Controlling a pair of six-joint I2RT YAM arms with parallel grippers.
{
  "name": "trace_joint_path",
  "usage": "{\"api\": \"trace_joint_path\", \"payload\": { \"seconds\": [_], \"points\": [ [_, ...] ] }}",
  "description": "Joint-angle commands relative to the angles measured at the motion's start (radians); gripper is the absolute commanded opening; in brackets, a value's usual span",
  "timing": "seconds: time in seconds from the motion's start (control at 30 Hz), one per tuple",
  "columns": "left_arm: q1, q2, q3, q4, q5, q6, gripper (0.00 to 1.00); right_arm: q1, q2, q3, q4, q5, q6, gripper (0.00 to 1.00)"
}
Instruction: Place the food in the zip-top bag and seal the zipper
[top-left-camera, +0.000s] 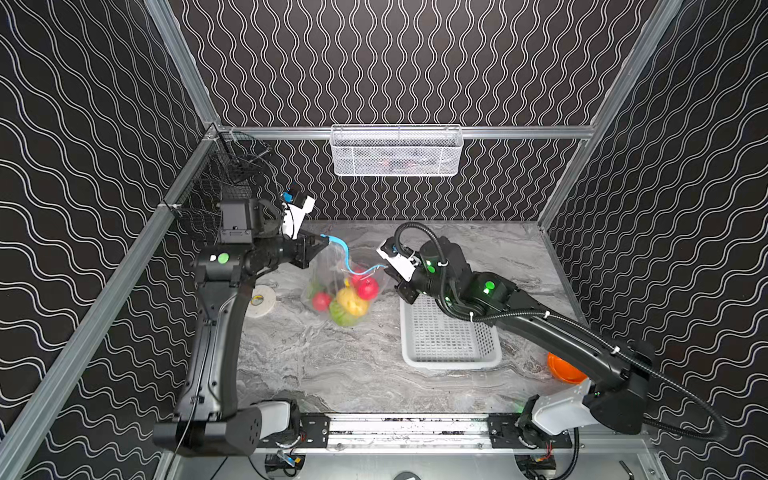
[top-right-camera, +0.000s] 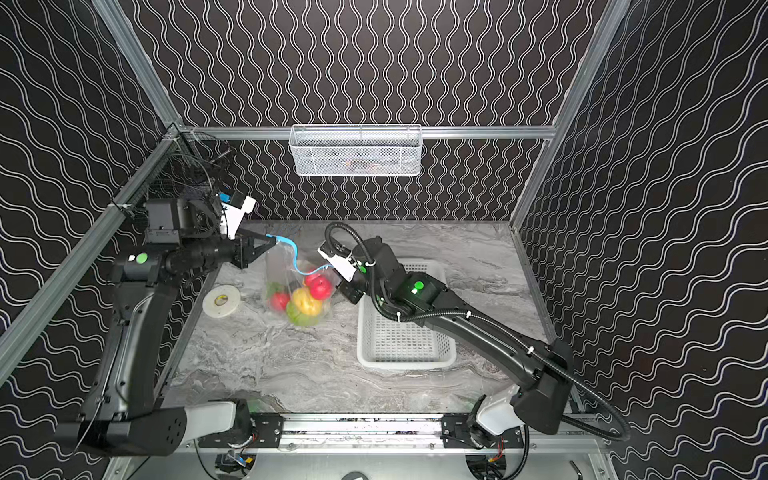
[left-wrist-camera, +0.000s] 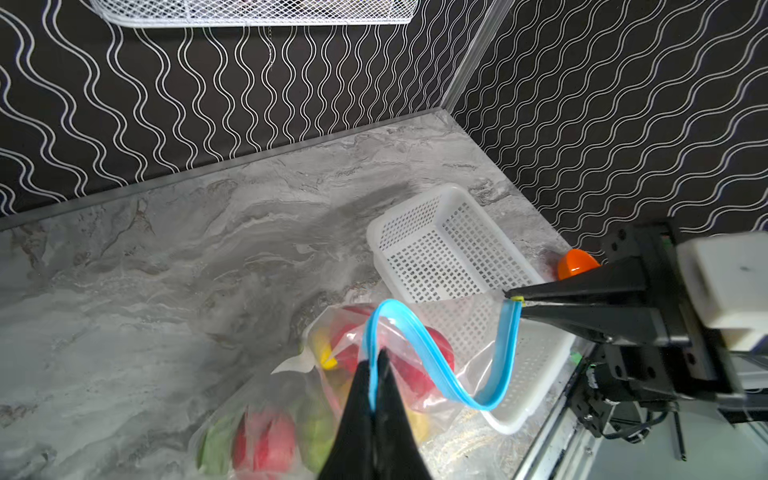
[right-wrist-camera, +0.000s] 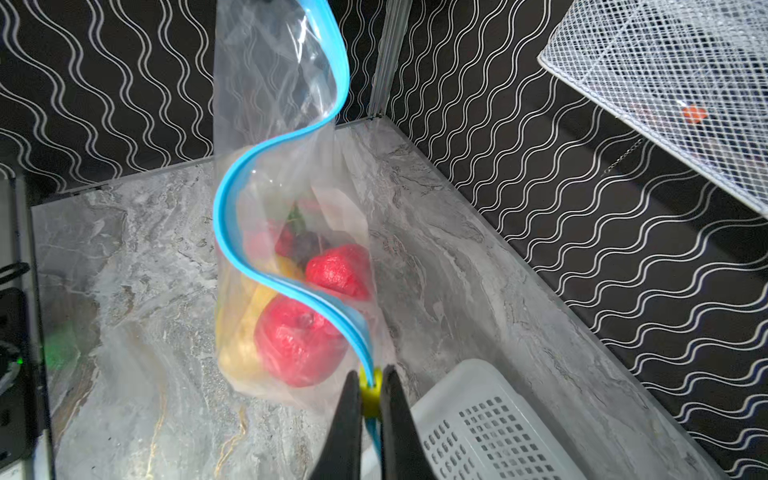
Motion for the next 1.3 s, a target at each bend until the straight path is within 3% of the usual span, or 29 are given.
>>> {"api": "trace_joint_path", "payload": {
  "seconds": [0.0, 0.23, 0.4, 0.6, 0.83, 1.17, 1.27],
  "points": [
    [0.0, -0.017, -0.017, -0.033, 0.045, -0.061, 0.0, 0.008, -0.01, -0.018, -0.002, 0.021, 0.062, 0.0],
    [0.001, 0.029, -0.108, 0.002, -0.056, -0.084, 0.0, -0.013, 0.113, 0.008, 0.024, 0.12, 0.068, 0.0],
    [0.001, 0.114, -0.199, 0.173, -0.179, -0.087, 0.0, -0.115, 0.298, 0.147, -0.027, 0.057, 0.085, 0.0],
    [0.029, 0.303, -0.158, 0.36, -0.258, -0.031, 0.0, -0.203, 0.487, 0.292, 0.013, -0.055, 0.045, 0.0],
    [0.033, 0.551, -0.071, 0.546, -0.383, -0.023, 0.0, -0.26, 0.758, 0.584, -0.02, -0.087, 0.035, 0.0],
    [0.036, 0.859, 0.077, 0.68, -0.503, 0.049, 0.0, -0.313, 0.939, 0.656, 0.159, -0.159, 0.056, 0.0],
    [0.04, 0.935, 0.14, 0.665, -0.494, 0.039, 0.0, -0.318, 0.977, 0.666, 0.208, -0.197, 0.073, 0.0]
  ]
}}
